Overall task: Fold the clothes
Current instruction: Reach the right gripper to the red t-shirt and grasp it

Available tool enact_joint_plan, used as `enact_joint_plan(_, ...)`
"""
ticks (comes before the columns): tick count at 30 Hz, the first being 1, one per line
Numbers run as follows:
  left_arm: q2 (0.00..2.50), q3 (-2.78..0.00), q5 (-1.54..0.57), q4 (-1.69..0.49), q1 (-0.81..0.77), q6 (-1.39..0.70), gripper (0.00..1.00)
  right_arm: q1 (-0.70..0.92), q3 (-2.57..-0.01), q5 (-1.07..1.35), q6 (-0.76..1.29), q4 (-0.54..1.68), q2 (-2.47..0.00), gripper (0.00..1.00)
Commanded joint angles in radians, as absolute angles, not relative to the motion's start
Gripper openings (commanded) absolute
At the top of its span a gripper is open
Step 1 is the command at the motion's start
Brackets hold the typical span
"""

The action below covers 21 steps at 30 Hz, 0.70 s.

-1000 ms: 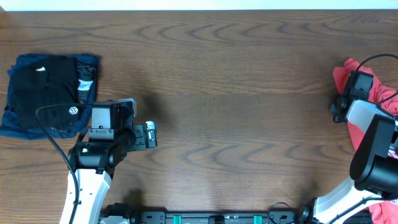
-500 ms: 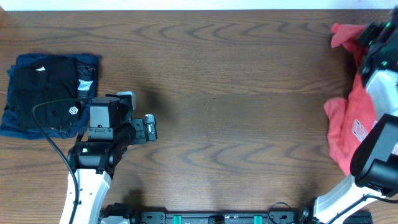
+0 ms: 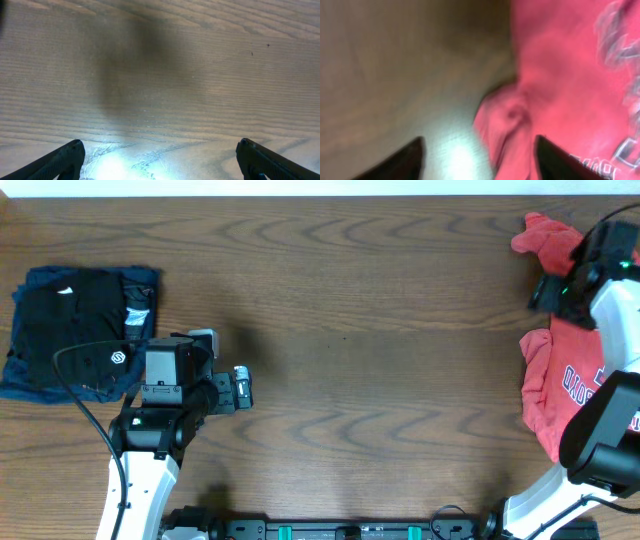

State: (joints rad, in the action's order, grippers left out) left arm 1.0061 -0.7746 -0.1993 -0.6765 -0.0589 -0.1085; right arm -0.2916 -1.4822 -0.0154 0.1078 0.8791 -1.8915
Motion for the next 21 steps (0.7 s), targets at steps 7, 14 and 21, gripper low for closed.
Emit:
enact_joint_plan(7,1.005,-0.791,-0.201,-0.702,-0.058,-0.118,0.98,-0.25,-1.254,-0.131,0.15,0.902,-1.891,0.61)
enact_joint_plan(14,1.005,-0.791,-0.201,-0.702,-0.058,-0.118,0.98,-0.25,-1.156,-0.143,0.161,0.821,-1.891,0.6)
enact_joint_plan(21,1.005,-0.791,-0.201,-0.702,-0.058,-0.118,0.98,-0.25,-1.15,-0.143,0.16,0.817,-1.891,0.01)
